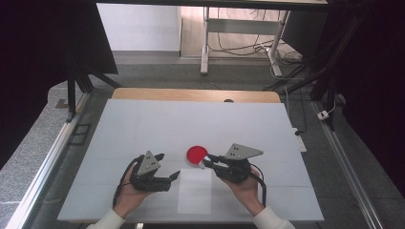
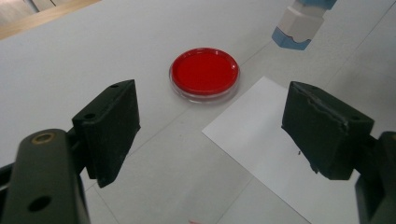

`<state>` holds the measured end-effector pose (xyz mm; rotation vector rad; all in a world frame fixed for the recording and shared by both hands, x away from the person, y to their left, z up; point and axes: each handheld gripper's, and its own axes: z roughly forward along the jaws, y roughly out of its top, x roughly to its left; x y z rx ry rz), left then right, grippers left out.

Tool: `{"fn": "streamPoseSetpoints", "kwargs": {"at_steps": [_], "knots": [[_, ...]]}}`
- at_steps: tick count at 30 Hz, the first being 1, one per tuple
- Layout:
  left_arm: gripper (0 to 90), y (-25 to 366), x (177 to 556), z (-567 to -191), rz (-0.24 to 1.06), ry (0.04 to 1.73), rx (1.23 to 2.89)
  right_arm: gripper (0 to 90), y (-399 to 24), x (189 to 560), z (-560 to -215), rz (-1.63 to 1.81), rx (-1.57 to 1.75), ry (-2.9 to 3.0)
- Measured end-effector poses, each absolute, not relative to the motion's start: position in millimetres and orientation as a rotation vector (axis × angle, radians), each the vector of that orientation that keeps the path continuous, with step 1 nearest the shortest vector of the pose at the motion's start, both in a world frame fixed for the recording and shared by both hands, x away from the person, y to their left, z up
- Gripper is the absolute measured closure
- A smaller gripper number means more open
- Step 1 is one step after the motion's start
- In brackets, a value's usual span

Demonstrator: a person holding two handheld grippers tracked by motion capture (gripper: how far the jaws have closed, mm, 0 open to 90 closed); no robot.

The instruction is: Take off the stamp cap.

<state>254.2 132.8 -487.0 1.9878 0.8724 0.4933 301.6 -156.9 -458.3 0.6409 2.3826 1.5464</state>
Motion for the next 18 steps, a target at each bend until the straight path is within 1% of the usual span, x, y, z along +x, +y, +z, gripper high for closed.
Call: {"fn": "streamPoseSetpoints", "kwargs": {"at_steps": [9,18], "knots": [[19.6,116,260,-472,0.525,0.823,1.989,74.7,-160,303,-459,1.542,0.664,2.371],[19.8,106,263,-471,0.528,0.812,1.974,74.7,-158,303,-461,1.535,0.669,2.369]]}}
